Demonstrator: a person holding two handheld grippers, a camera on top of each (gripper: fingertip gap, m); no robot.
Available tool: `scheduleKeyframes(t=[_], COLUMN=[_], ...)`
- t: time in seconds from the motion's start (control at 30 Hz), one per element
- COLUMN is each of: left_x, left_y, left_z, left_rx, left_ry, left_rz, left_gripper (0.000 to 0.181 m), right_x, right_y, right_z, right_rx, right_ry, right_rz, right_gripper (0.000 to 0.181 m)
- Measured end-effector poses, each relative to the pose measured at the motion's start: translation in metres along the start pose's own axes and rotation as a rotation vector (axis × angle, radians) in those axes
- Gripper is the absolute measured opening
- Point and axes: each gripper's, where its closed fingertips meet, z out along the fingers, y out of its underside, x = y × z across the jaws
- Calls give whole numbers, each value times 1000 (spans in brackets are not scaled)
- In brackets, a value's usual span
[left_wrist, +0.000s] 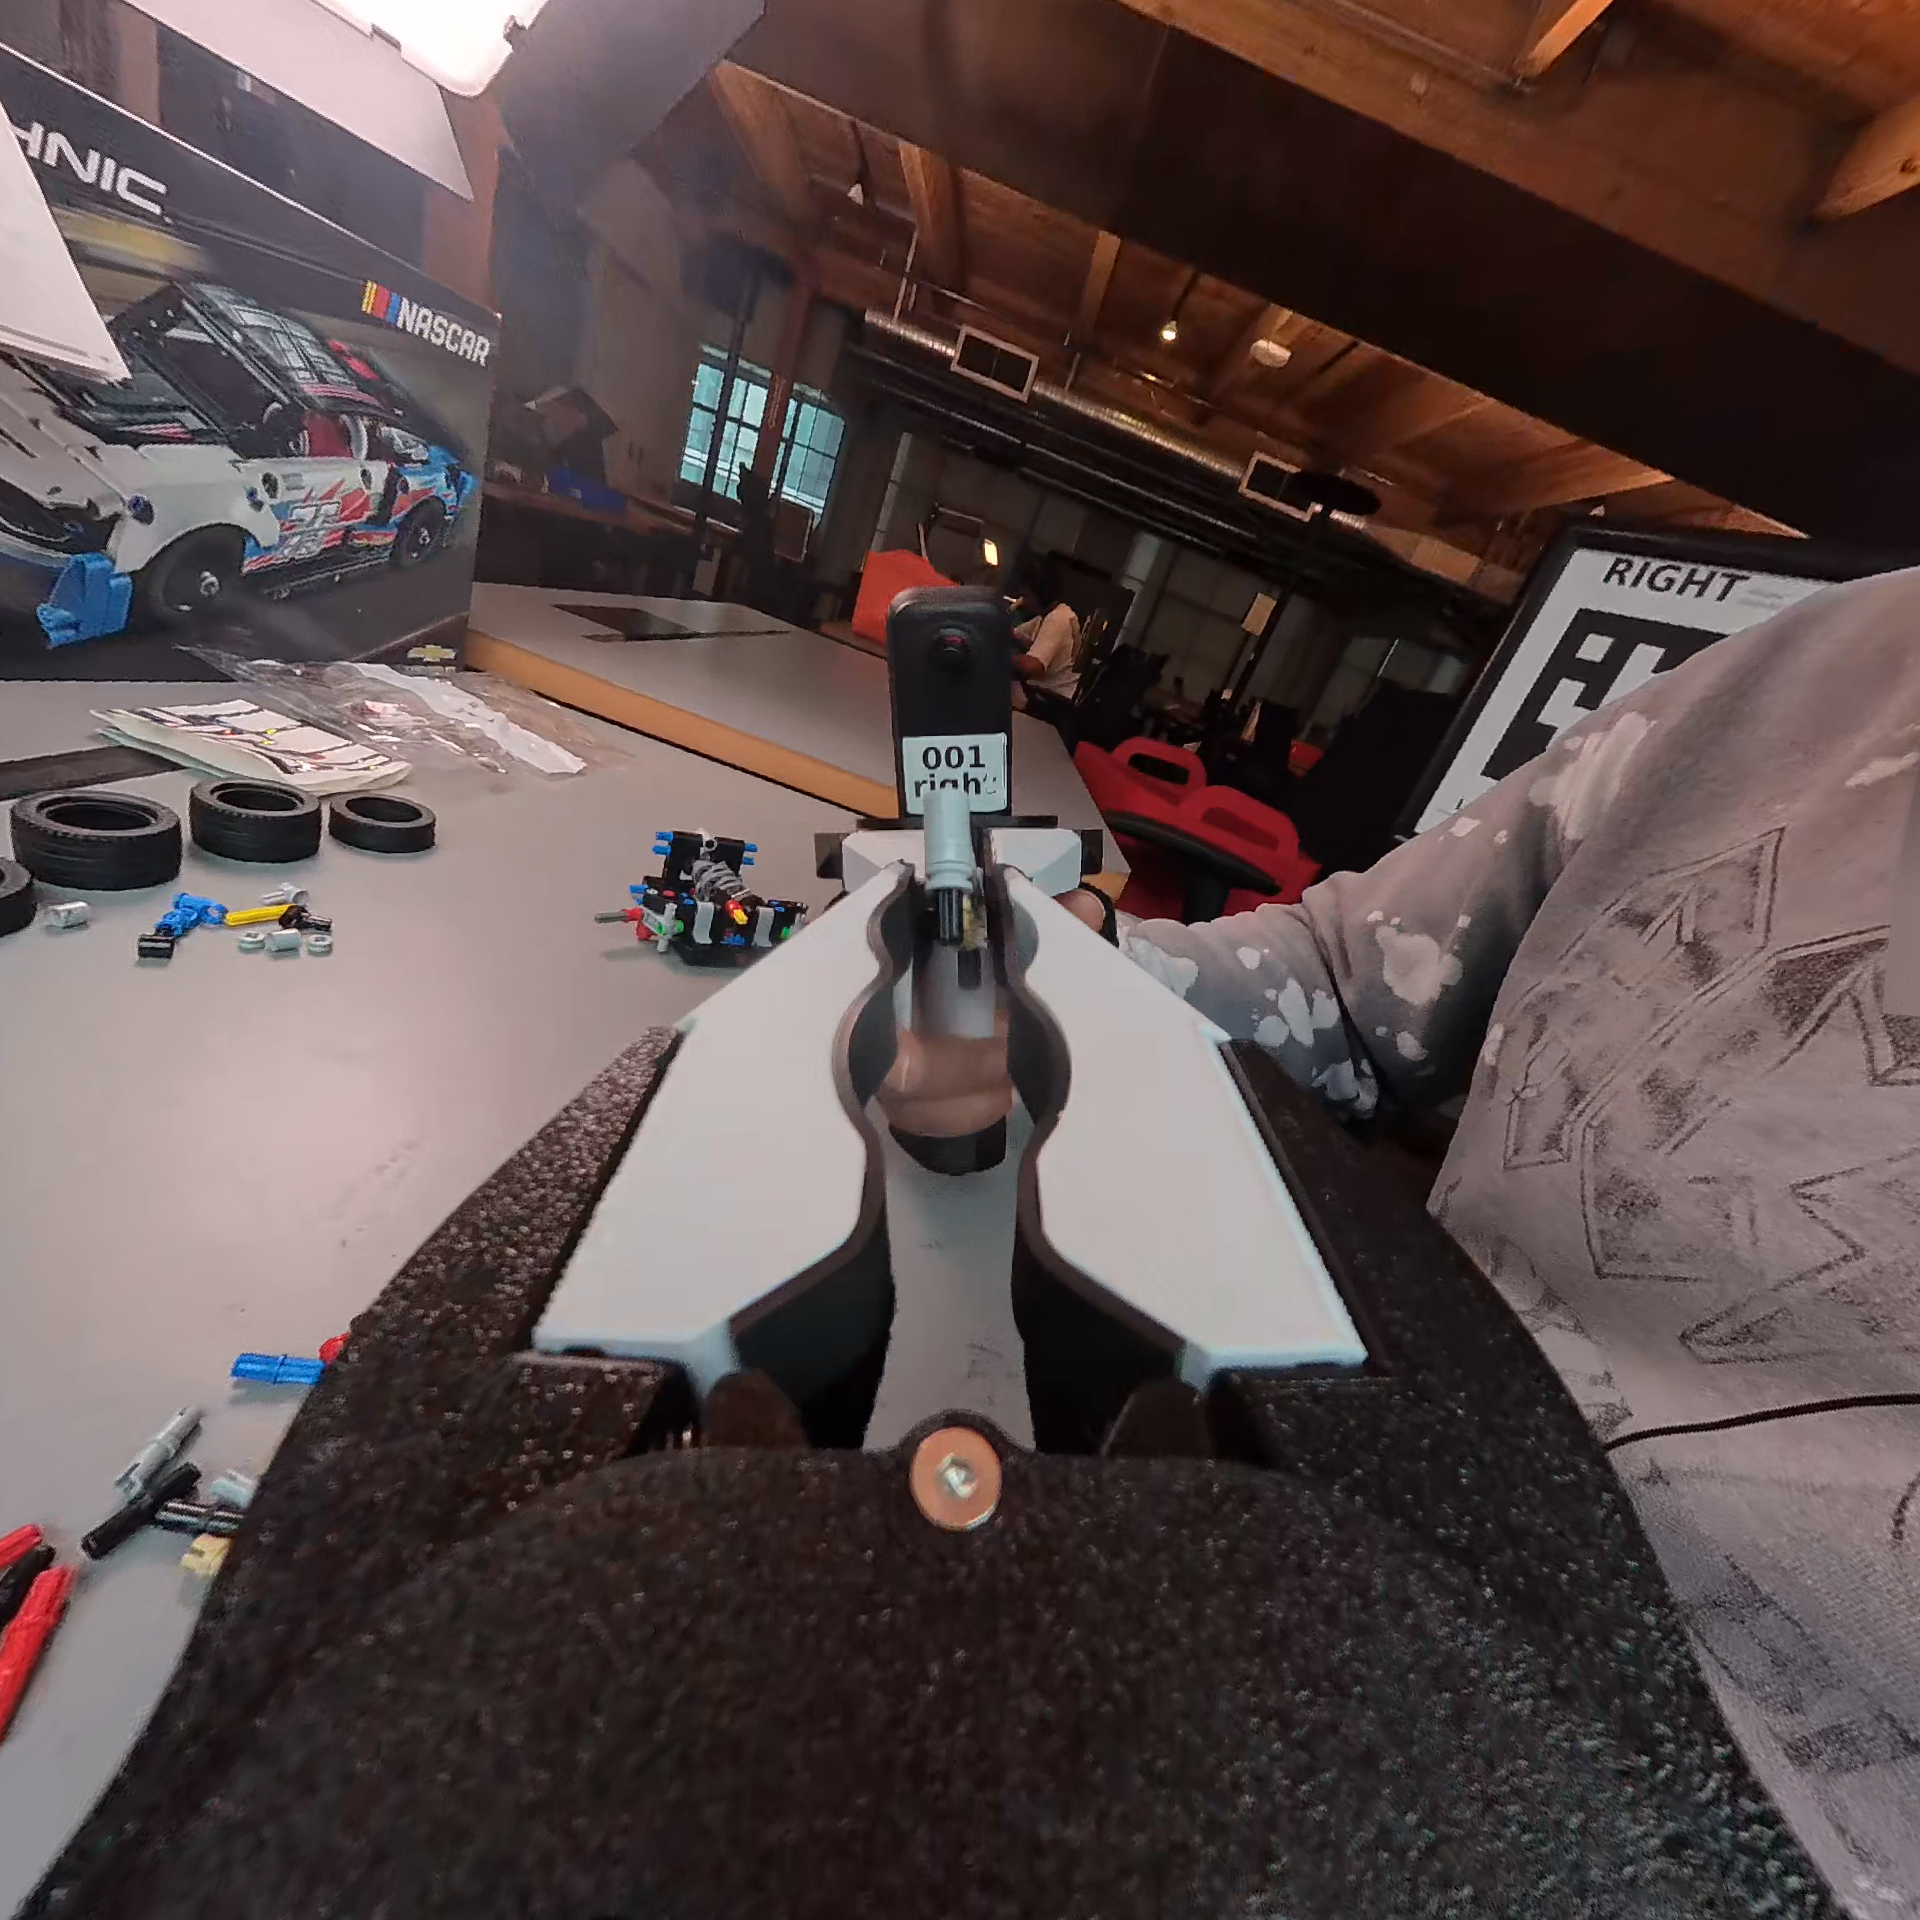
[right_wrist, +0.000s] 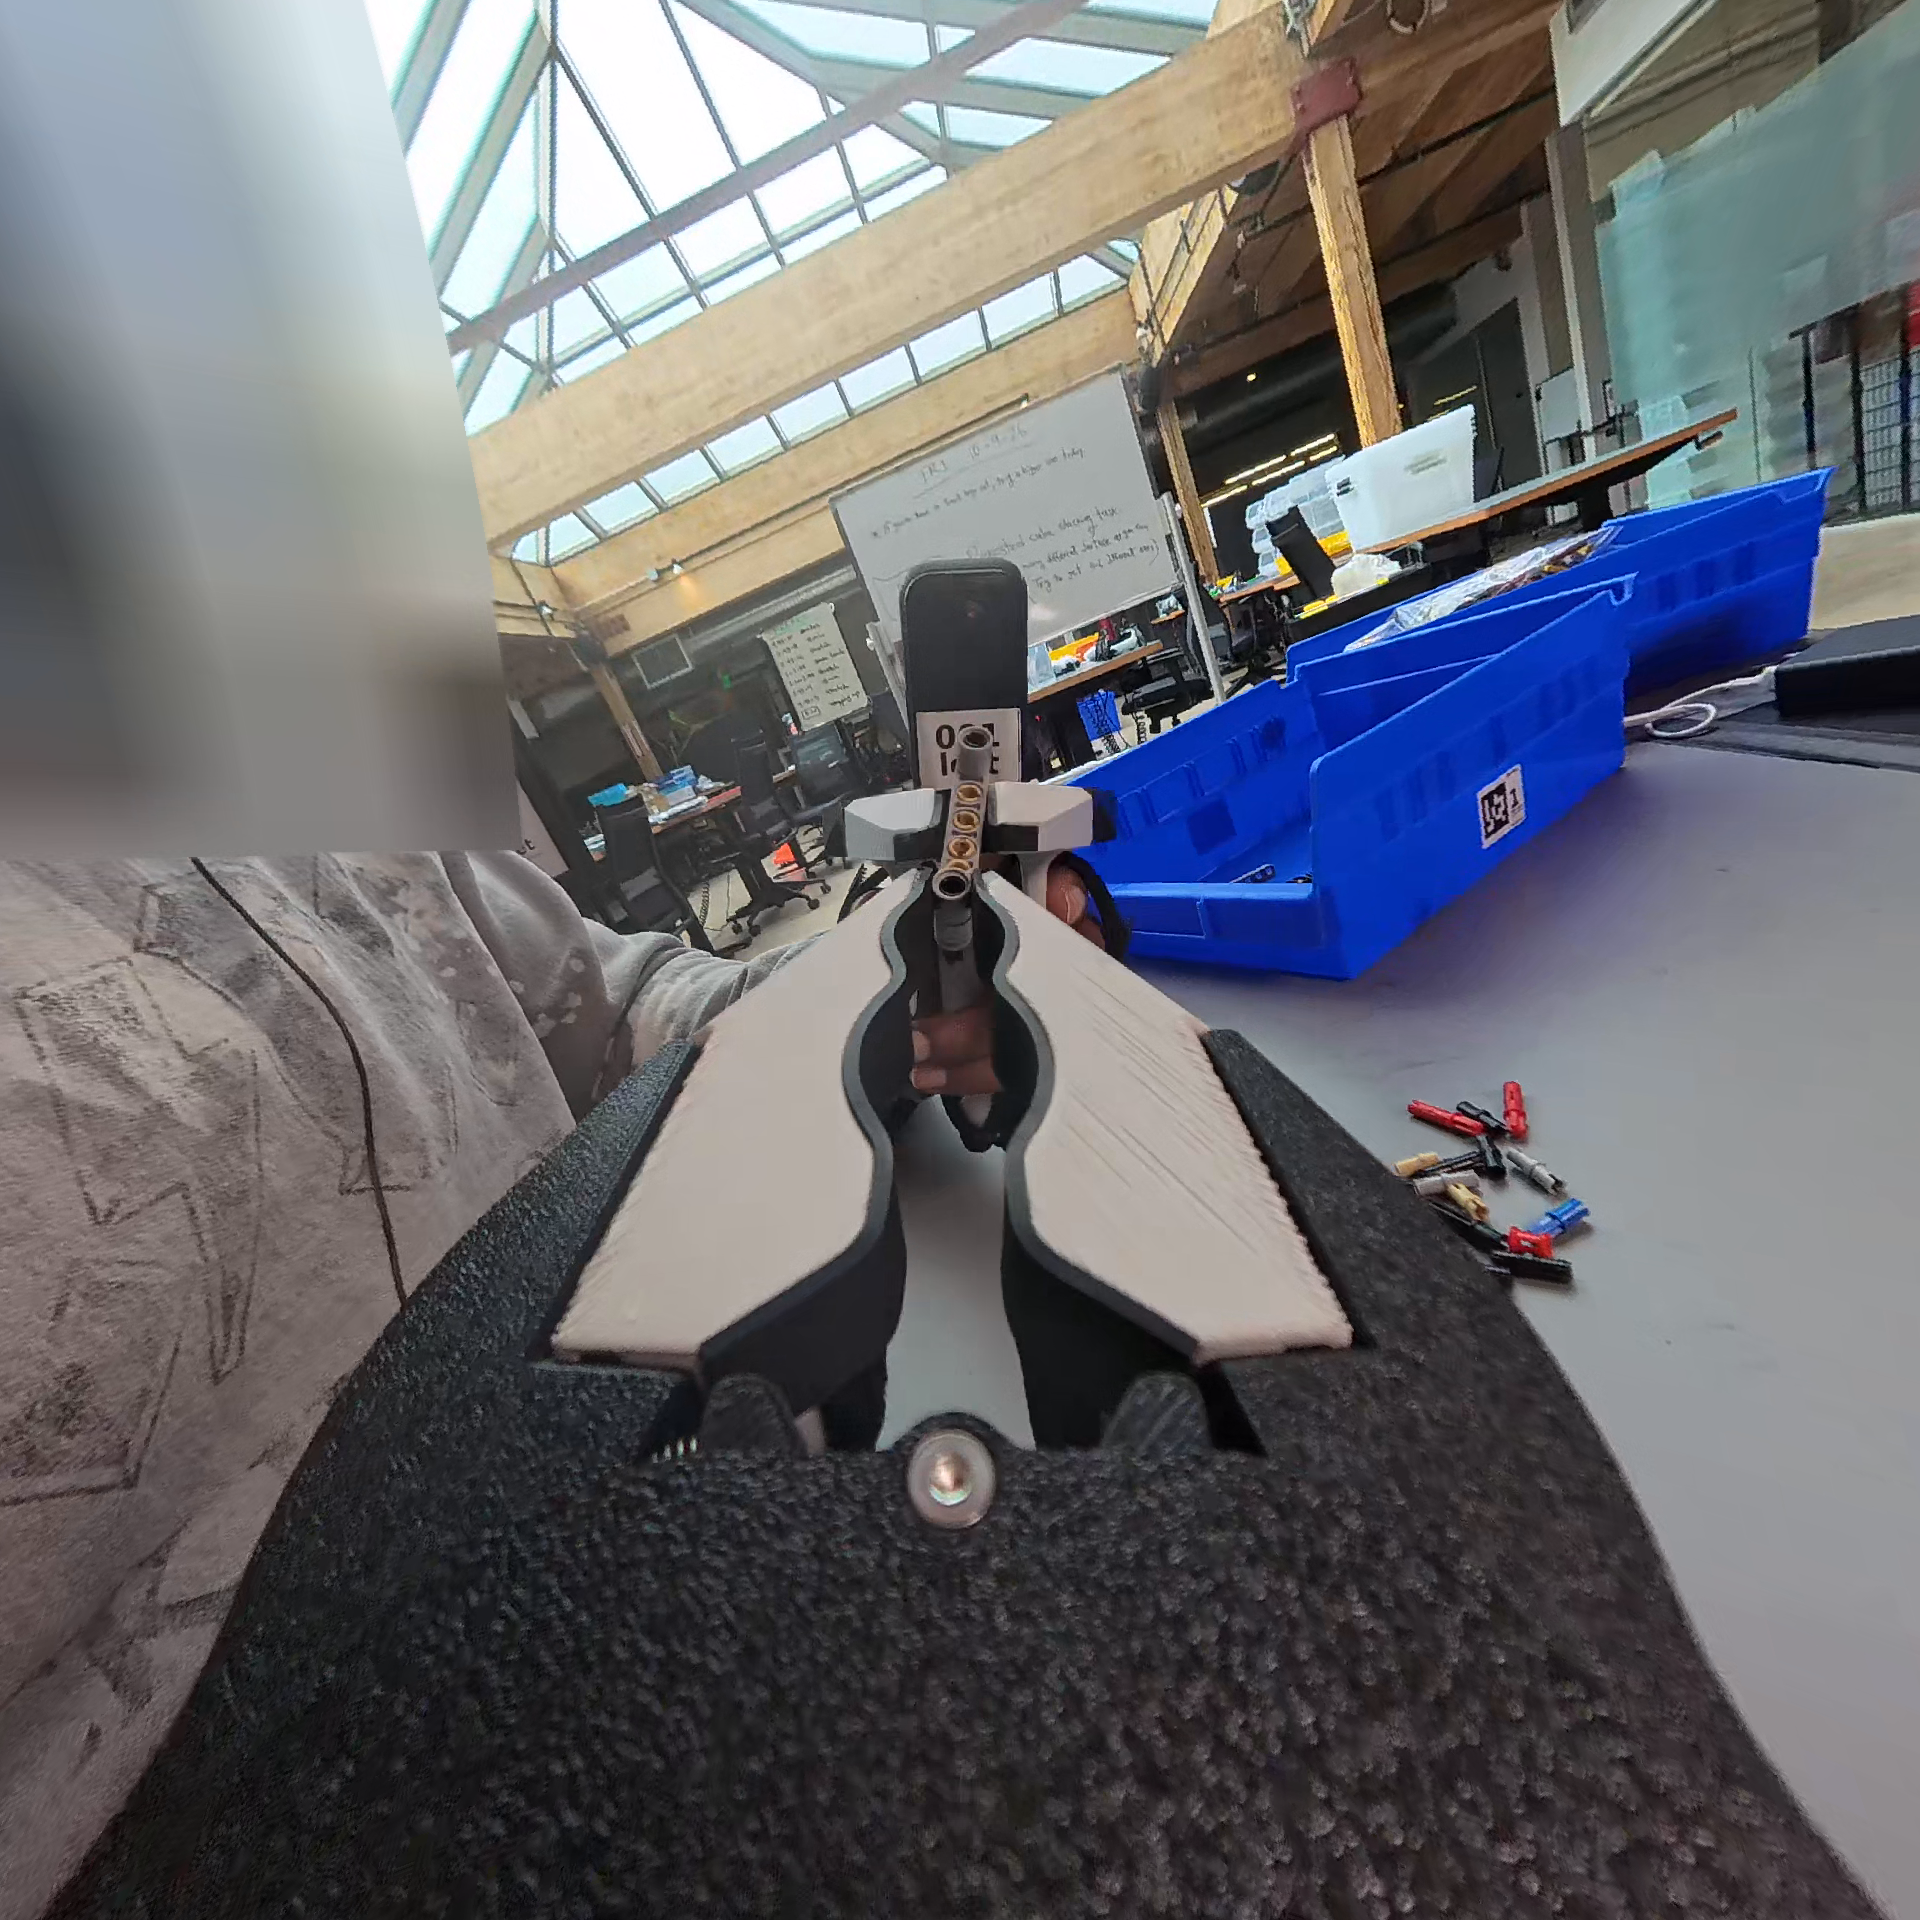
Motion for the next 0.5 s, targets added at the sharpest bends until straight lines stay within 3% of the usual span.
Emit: scheduleKeyframes(t=[0.23, 0.4, 0.5], left_x=[-2, -5, -4], left_y=[6, 35, 47], left_z=[-3, -6, -5], left_rx=[-62, -310, -386], left_ry=[-9, -20, -29], left_rz=[6, 62, 104], left_gripper=[6, 7, 7], right_x=[6, 11, 12], right_y=[10, 44, 57], right_z=[3, -6, -11], right_rx=[-39, -406, -551], right_ry=[16, 52, 59], right_rz=[6, -288, -417], right_gripper=[7, 8, 7])
